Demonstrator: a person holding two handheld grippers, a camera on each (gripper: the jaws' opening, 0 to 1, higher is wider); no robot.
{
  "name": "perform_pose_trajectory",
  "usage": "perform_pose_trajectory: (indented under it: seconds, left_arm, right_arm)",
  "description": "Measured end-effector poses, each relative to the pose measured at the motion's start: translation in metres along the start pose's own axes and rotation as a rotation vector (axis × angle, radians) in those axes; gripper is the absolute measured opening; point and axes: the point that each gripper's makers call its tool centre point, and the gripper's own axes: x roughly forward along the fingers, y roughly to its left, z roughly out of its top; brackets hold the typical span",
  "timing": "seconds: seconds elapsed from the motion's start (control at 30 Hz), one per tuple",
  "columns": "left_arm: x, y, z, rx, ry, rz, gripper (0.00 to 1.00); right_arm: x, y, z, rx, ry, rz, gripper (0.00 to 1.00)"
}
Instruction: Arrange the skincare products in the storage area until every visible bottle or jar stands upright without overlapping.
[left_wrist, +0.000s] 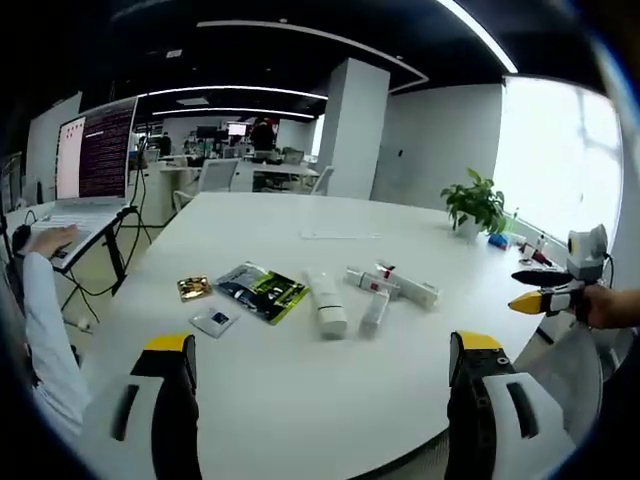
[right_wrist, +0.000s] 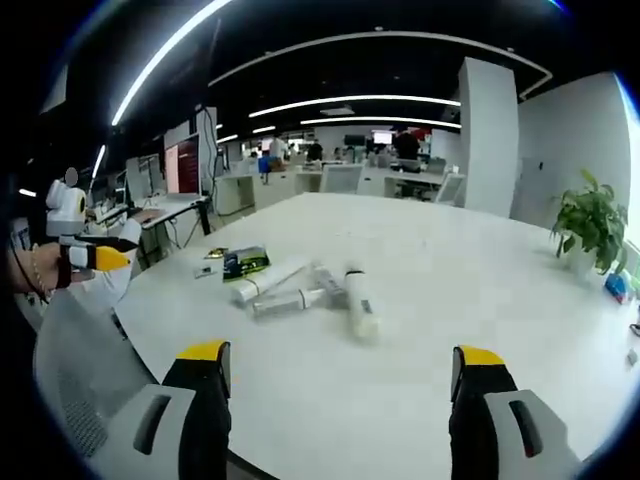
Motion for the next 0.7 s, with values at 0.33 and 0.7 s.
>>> perform_pose_trajectory:
  seconds: [0.33,0.7]
  left_arm:
    - [0.0001,-0.0014,-0.0028,-0.011,0.014,-0.011,0.99]
    - [0.0008,0.0031,-0.0028,-0.018,0.01,0.0,0.99]
  right_arm:
    - [0.0033,-0.0028,-0.0053,-0.015,0.025,-0.009,0.94]
    - [0.004,-0.0013,-0.0069,-0.025,0.024,0.002,0.94]
